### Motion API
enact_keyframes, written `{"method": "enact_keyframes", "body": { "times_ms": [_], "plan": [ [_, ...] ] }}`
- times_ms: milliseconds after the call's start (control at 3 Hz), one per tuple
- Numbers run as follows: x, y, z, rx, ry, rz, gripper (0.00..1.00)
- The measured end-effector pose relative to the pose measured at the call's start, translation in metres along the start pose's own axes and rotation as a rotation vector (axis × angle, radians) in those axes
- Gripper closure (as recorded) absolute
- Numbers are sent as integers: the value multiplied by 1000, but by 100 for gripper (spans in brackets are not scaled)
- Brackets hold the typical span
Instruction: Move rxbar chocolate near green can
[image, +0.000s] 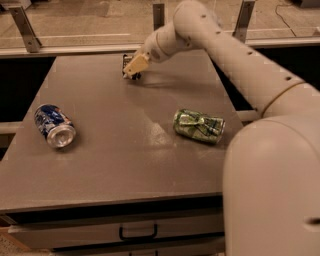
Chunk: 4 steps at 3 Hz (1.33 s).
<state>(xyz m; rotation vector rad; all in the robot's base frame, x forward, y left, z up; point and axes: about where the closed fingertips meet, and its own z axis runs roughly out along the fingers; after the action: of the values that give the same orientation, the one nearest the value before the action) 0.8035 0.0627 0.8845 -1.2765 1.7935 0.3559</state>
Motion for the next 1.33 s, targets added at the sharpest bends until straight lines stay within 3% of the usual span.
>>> {"method": "enact_keyframes", "body": {
  "times_ms": [333,667,1000,1333],
  "plan": [
    [-46,-1,-79,132,22,-200,100],
    [-86,4,-124,185,-8,-254,100],
    [-86,5,-123,183,-8,-253,100],
    [-82,8,-121,168,-13,-240,82]
  ]
}}
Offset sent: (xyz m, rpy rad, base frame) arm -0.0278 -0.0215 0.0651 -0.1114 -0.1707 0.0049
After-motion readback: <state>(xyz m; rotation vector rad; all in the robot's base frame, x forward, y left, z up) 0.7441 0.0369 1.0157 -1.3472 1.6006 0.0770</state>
